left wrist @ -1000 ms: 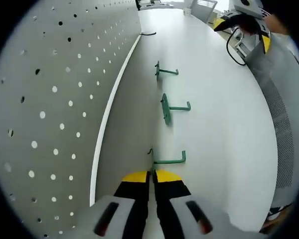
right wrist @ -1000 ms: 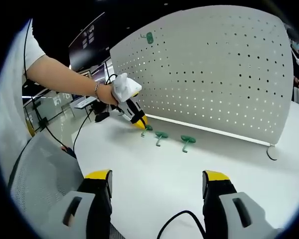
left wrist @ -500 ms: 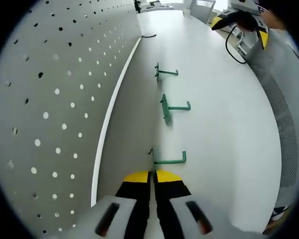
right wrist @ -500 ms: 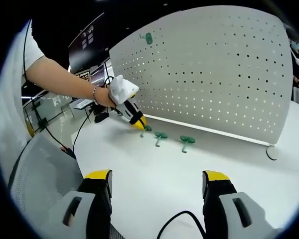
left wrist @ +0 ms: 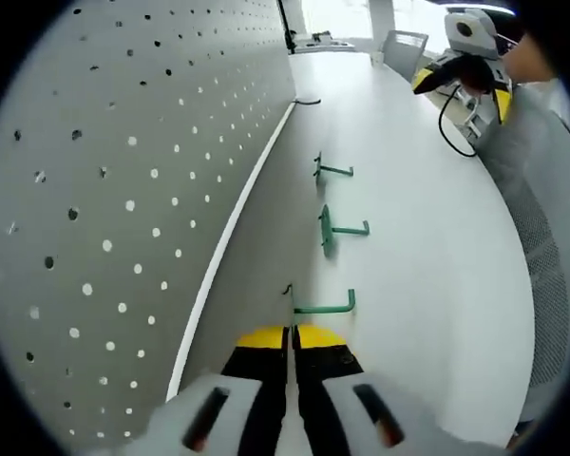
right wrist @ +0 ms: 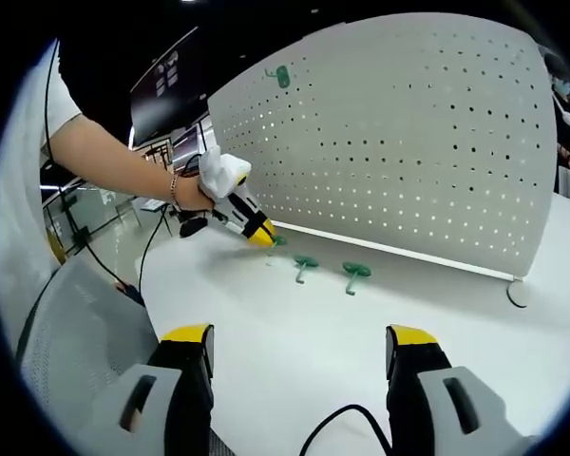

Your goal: Insert the hook assembly into the mounting plate slot until the hook locks in place.

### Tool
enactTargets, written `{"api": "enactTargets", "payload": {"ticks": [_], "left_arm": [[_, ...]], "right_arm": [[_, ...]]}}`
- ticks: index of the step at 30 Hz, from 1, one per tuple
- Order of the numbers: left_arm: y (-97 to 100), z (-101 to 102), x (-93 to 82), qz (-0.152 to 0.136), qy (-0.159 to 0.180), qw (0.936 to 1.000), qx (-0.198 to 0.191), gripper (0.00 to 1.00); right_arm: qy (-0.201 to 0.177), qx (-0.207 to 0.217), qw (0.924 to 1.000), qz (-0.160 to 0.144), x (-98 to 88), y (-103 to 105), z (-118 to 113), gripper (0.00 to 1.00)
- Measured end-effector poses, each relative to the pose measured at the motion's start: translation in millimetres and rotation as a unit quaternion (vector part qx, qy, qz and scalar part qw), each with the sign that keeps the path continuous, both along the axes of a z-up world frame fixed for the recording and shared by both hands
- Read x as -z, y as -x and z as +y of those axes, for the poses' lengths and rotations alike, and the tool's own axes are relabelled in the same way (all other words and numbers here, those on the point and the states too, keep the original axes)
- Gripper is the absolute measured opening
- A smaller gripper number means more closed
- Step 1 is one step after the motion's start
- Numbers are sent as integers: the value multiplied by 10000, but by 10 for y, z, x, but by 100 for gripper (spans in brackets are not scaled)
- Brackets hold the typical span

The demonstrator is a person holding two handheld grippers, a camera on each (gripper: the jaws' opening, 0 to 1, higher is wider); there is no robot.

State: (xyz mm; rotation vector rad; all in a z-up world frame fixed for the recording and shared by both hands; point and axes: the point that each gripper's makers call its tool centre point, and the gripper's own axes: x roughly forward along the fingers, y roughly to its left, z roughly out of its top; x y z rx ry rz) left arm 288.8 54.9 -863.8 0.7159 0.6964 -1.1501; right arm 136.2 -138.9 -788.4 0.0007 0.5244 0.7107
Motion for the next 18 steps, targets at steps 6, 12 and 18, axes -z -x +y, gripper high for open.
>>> {"api": "enactTargets", "payload": {"ticks": [6,12,18], "left_arm": [[0,-21,-83,-120,182,9997,-53,1],[0,-66,-207,-202,514,9983,-204,1],[19,-104,-306,-206,833,9957,-357,1]], "right_arm": [[-12,2,10000,-54,-19,-12,0,72],[22,-18,9999,-96,-22,-10,-12,72],[-40,25,9999,-130,-56,-23,-13,72]]}}
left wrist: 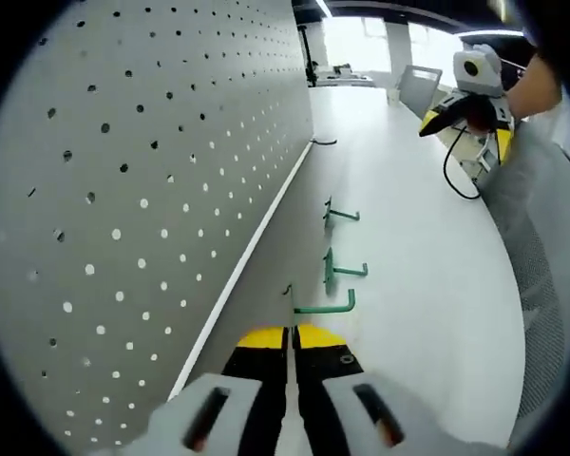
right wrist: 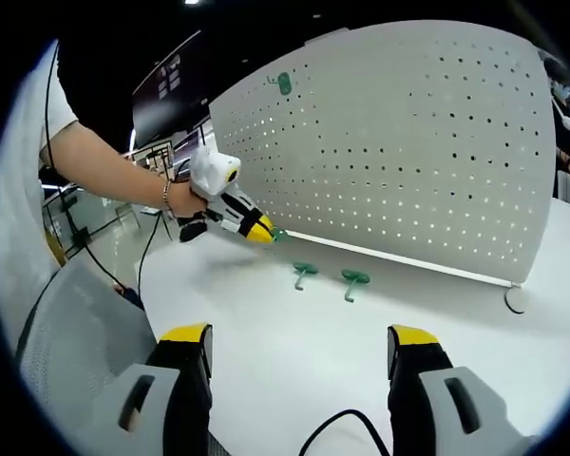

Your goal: Insert the hook assembly into the mounting plate slot until the hook locks in place.

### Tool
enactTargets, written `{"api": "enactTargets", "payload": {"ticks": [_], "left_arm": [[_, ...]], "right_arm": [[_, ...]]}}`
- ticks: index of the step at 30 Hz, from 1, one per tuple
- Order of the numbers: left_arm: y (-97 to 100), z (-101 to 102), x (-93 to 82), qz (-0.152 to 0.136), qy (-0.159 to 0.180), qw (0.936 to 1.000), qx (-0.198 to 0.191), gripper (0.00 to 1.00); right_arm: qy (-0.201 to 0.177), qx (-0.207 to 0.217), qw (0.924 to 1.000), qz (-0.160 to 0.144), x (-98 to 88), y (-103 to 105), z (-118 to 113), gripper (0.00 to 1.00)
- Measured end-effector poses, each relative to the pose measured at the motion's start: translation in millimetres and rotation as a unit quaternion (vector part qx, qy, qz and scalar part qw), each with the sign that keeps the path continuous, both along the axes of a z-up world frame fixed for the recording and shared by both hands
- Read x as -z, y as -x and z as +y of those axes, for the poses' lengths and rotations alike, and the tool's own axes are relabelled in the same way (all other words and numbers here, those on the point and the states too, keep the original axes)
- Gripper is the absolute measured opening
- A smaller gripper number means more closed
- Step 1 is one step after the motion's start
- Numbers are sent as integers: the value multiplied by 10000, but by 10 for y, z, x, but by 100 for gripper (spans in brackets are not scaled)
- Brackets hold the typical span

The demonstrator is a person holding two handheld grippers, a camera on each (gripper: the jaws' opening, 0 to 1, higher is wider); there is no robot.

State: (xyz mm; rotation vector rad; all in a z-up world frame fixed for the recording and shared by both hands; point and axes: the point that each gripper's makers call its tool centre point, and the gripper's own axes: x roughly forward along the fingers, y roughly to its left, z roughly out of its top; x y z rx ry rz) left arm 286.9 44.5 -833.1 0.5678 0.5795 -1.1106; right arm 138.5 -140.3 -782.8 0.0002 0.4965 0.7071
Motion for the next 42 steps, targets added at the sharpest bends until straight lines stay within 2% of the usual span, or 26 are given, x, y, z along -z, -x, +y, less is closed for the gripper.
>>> {"api": "enactTargets", "payload": {"ticks": [20,27,36,42], "left_arm": [[139,-44,-334,-258,845,9951,-439,1],[182,-52,-521,-350,1269,9892,-643,1],[290,-33,-578,-320,1576,9832,-859,1],[364,-50,-716,-377,1859,9767,-1002,1]], "right_arm": [[-66,-33,9999,-91,-77,-49,67,72],[-109,-40,9998,-146,-123,-58,97,72],[-161,2,9997,-186,-141,-71,95,72],[-187,19,9996,-227,-174,-87,104,72]]}}
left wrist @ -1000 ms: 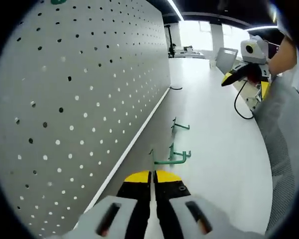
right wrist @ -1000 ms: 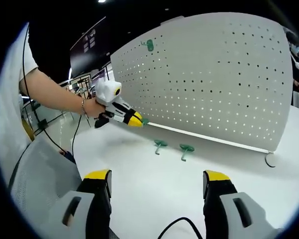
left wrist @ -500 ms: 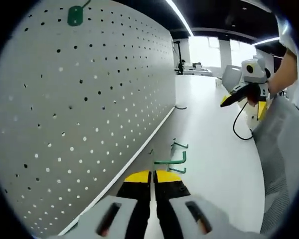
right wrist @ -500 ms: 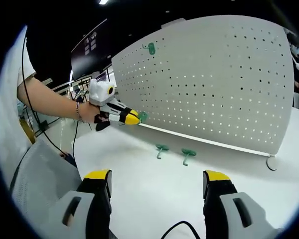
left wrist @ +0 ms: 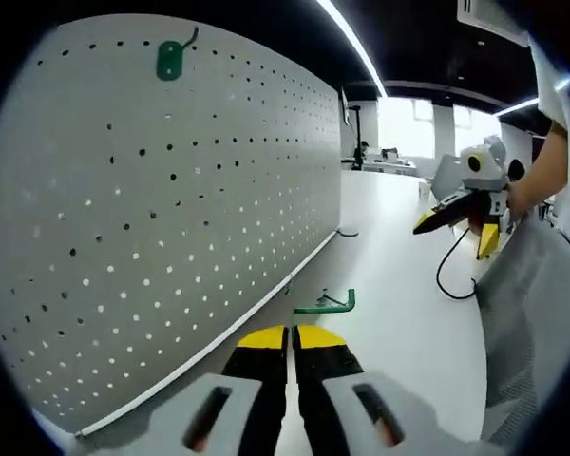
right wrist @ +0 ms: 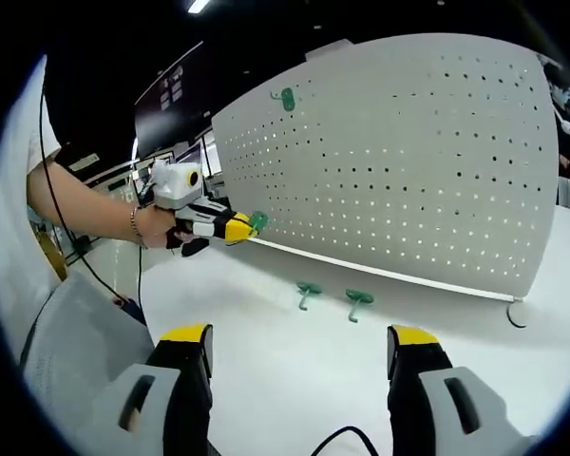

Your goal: Insert the hook assembly into the mounting plate slot until the hook locks in place.

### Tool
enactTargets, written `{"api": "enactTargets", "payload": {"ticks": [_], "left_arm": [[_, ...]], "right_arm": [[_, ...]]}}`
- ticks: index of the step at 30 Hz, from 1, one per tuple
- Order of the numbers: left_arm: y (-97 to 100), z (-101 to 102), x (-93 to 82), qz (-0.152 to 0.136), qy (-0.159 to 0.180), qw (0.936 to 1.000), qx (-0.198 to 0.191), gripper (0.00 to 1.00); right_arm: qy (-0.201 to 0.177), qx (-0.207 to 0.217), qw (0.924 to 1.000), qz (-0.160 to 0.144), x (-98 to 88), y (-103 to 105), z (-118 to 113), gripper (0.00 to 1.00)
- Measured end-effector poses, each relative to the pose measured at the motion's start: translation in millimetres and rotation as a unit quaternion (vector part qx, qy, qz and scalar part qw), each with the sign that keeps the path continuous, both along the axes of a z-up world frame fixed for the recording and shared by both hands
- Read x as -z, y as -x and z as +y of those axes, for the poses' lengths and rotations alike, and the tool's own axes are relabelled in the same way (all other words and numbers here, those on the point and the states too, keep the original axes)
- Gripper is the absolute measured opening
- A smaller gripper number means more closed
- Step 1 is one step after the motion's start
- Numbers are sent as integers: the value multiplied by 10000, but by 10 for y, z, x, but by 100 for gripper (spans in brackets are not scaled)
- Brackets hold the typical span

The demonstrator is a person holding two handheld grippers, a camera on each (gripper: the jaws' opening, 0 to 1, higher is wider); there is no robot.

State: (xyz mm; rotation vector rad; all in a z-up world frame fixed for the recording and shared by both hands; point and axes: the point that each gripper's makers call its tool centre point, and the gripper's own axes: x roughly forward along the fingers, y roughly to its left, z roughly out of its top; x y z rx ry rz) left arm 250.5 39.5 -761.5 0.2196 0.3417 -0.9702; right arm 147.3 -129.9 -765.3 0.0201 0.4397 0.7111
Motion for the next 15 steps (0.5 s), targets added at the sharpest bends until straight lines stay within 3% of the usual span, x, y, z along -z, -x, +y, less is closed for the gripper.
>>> {"api": "enactTargets", "payload": {"ticks": [15], "left_arm": [[137,24,-329,-128,717,9969,-301,1]], "right_arm": [[14,-2,9999,-153,-134,-29,21,72]]}}
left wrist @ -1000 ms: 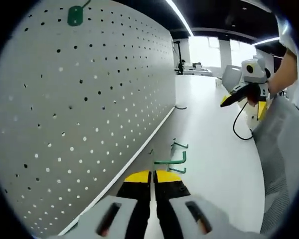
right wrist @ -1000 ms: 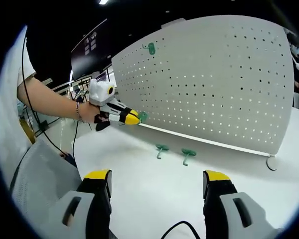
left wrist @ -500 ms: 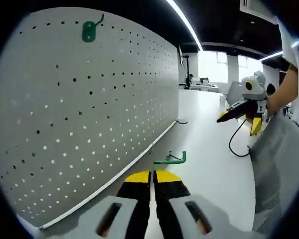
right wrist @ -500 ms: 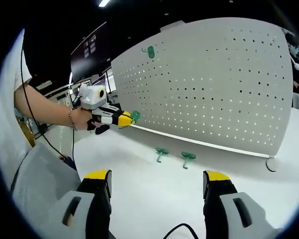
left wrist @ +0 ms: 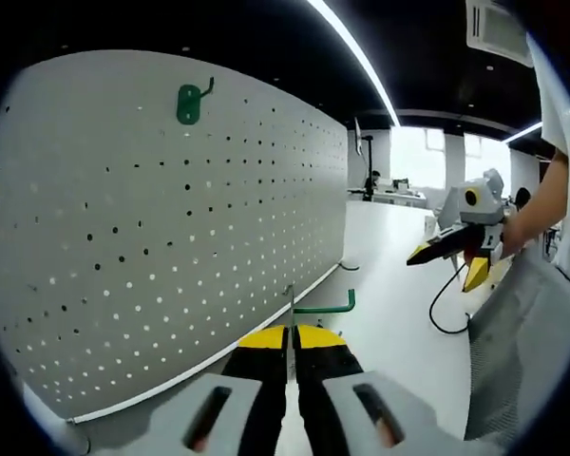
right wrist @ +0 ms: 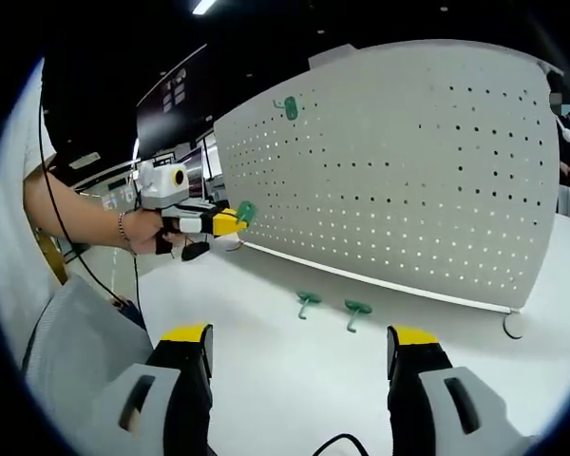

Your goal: Insert the hook assembly into the mounting plate slot until the hook locks in place.

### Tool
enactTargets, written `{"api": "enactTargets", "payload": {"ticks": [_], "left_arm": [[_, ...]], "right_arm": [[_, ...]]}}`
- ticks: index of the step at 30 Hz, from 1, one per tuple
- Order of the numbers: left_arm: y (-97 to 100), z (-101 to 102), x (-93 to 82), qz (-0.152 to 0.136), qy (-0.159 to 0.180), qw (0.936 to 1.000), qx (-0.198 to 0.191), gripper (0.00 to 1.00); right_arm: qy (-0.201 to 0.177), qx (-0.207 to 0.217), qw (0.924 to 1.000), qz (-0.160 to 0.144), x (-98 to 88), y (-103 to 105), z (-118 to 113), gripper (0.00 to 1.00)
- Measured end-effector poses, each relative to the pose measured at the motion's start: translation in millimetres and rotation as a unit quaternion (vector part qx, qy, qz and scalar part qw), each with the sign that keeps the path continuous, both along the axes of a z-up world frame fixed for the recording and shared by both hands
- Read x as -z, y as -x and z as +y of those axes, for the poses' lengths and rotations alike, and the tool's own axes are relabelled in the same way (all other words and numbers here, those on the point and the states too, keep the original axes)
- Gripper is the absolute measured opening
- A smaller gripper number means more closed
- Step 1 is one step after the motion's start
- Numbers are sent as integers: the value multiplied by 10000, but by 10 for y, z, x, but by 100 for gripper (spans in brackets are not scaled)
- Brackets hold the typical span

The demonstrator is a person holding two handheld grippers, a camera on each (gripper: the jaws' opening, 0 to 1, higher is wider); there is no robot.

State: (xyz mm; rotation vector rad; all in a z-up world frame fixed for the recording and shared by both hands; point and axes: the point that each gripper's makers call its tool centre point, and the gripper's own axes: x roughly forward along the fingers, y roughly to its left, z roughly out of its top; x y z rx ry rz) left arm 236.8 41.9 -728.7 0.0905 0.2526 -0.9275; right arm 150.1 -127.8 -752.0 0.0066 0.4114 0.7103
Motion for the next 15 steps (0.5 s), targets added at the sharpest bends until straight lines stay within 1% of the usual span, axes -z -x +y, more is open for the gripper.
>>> {"api": "enactTargets", "payload": {"ticks": [4,5,7,9,11,15], "left_arm": [[78,3,-36,-10,155,9999,-53,1],[100,5,-67,-14,272,9996,-94,1],[143,4,-110,-12,399,9991,-144,1],[194,-11,-137,-33,446,9989,-157,1],[228,-23,-188,-52,592,9981,-177,1],[284,-17,-283,-143,755,9967,-246,1]], "right_arm": [[-9,-10,10000,-22,-19,2,11,72],[-16,-8,10000,-29,-23,2,13,72],[-23,-11,10000,-42,-39,4,24,72],[-20,-12,10000,-51,-41,3,26,72],[-32,-17,10000,-61,-53,2,36,72],[-43,-35,9999,-100,-82,-3,55,72]]}}
